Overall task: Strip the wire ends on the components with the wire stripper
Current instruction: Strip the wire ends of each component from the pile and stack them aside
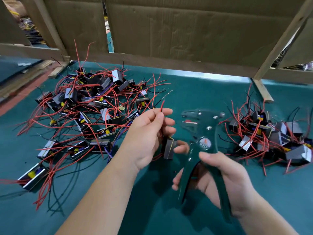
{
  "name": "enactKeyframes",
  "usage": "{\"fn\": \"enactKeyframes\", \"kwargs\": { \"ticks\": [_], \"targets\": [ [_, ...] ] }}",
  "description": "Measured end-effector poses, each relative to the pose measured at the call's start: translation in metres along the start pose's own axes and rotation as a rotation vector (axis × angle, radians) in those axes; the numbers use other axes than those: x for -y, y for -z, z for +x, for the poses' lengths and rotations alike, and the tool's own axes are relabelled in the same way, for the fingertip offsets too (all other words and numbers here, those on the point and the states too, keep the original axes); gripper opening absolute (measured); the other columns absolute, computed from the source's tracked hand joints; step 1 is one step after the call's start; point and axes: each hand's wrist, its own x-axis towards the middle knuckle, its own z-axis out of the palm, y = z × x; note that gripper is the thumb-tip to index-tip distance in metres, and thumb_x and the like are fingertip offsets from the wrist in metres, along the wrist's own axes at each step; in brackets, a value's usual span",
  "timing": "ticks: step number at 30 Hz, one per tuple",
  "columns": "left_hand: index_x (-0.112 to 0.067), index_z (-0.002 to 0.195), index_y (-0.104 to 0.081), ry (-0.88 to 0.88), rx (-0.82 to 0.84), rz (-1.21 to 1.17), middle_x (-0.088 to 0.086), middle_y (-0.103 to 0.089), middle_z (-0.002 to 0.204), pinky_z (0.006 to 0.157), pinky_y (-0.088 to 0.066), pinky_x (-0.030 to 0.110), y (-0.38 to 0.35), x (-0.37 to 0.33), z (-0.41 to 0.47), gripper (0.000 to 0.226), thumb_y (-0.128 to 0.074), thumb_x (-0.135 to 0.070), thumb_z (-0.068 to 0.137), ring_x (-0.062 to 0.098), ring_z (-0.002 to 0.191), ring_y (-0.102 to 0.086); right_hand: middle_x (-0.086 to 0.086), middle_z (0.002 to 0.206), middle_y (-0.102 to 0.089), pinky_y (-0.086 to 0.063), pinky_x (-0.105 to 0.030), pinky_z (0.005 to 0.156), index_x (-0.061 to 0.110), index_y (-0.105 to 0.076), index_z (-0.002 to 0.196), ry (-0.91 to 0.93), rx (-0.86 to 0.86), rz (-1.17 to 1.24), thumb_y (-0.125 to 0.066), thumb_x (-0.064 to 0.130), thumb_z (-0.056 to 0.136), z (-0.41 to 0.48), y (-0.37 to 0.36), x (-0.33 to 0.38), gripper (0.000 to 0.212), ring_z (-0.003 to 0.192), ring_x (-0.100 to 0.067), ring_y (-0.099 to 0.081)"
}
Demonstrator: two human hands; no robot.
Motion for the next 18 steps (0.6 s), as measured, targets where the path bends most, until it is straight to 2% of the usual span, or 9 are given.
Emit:
{"fn": "enactKeyframes", "kwargs": {
  "ticks": [2, 4, 7, 9, 11, 13, 15, 16, 18],
  "targets": [
    [-0.013, 0.094, -0.059, 0.01, -0.004, -0.136, -0.004, -0.055, 0.06, 0.048, -0.042, 0.018, -0.002, -0.001, -0.001, 0.023, -0.038, -0.008, 0.101, 0.006, 0.049, -0.046, -0.029, 0.076, -0.06, -0.052, -0.054, 0.071, 0.002, -0.067, 0.114, -0.042, 0.096, -0.029, -0.086, 0.035, 0.054, 0.001, -0.002, -0.005, 0.071, 0.068, -0.039, -0.064],
    [-0.015, 0.096, -0.057, 0.02, -0.012, -0.162, 0.001, -0.05, 0.067, 0.048, -0.038, 0.021, -0.005, -0.001, -0.002, 0.021, -0.037, -0.009, 0.101, 0.009, 0.054, -0.044, -0.029, 0.074, -0.062, -0.051, -0.055, 0.076, 0.007, -0.065, 0.121, -0.054, 0.165, -0.048, -0.082, 0.032, 0.062, 0.002, -0.003, -0.009, 0.066, 0.071, -0.038, -0.064],
    [-0.013, 0.1, -0.057, -0.085, -0.024, -0.119, 0.005, -0.058, 0.075, 0.052, -0.048, 0.022, 0.0, -0.007, -0.001, 0.022, -0.038, -0.003, 0.099, 0.013, 0.062, -0.06, -0.032, 0.078, -0.064, -0.051, -0.054, 0.075, 0.008, -0.063, 0.123, -0.001, 0.163, -0.039, -0.083, 0.029, 0.063, 0.002, -0.001, -0.009, 0.066, 0.071, -0.039, -0.064],
    [-0.016, 0.105, -0.059, -0.358, -0.169, 0.225, 0.002, -0.066, 0.087, 0.07, -0.052, 0.021, 0.021, -0.019, 0.003, 0.018, -0.049, -0.005, 0.094, 0.01, 0.077, -0.065, -0.031, 0.093, -0.066, -0.053, -0.051, 0.069, 0.004, -0.066, 0.118, 0.13, 0.058, -0.03, -0.086, 0.027, 0.058, 0.001, 0.003, -0.003, 0.068, 0.068, -0.04, -0.065],
    [-0.021, 0.111, -0.058, -0.598, -0.423, 0.615, -0.006, -0.066, 0.098, 0.084, -0.048, 0.017, 0.054, -0.034, 0.007, 0.026, -0.051, -0.013, 0.087, 0.001, 0.088, -0.061, -0.02, 0.114, -0.067, -0.054, -0.052, 0.065, 0.001, -0.065, 0.117, 0.309, -0.093, -0.022, -0.078, 0.02, 0.063, -0.002, 0.011, 0.008, 0.059, 0.066, -0.04, -0.066],
    [-0.021, 0.116, -0.059, -0.666, -0.668, 0.866, -0.003, -0.064, 0.109, 0.095, -0.044, 0.02, 0.087, -0.045, 0.008, 0.033, -0.047, -0.013, 0.086, 0.003, 0.1, -0.058, -0.012, 0.126, -0.062, -0.056, -0.052, 0.067, 0.001, -0.057, 0.125, 0.428, -0.251, -0.005, -0.06, 0.016, 0.071, -0.004, 0.021, 0.022, 0.056, 0.066, -0.038, -0.066],
    [-0.016, 0.124, -0.057, -0.521, -0.856, 1.091, 0.011, -0.058, 0.123, 0.103, -0.039, 0.037, 0.112, -0.045, 0.013, 0.038, -0.046, -0.012, 0.088, 0.023, 0.118, -0.052, -0.011, 0.123, -0.059, -0.058, -0.05, 0.07, 0.005, -0.053, 0.13, 0.505, -0.372, -0.059, -0.049, 0.016, 0.078, -0.006, 0.031, 0.033, 0.053, 0.068, -0.034, -0.066],
    [-0.014, 0.129, -0.054, -0.374, -0.905, 1.201, 0.017, -0.054, 0.13, 0.105, -0.036, 0.044, 0.12, -0.043, 0.017, 0.041, -0.048, -0.013, 0.088, 0.032, 0.124, -0.046, -0.012, 0.121, -0.057, -0.058, -0.049, 0.07, 0.006, -0.052, 0.13, 0.537, -0.421, -0.094, -0.047, 0.016, 0.083, -0.007, 0.035, 0.036, 0.049, 0.069, -0.034, -0.066],
    [-0.013, 0.141, -0.043, -0.053, -0.91, 1.383, 0.023, -0.043, 0.142, 0.108, -0.027, 0.052, 0.125, -0.037, 0.023, 0.053, -0.052, -0.022, 0.089, 0.041, 0.131, -0.036, -0.015, 0.109, -0.053, -0.058, -0.05, 0.075, 0.009, -0.054, 0.123, 0.574, -0.495, -0.126, -0.045, 0.017, 0.087, -0.008, 0.041, 0.039, 0.037, 0.075, -0.036, -0.067]
  ]
}}
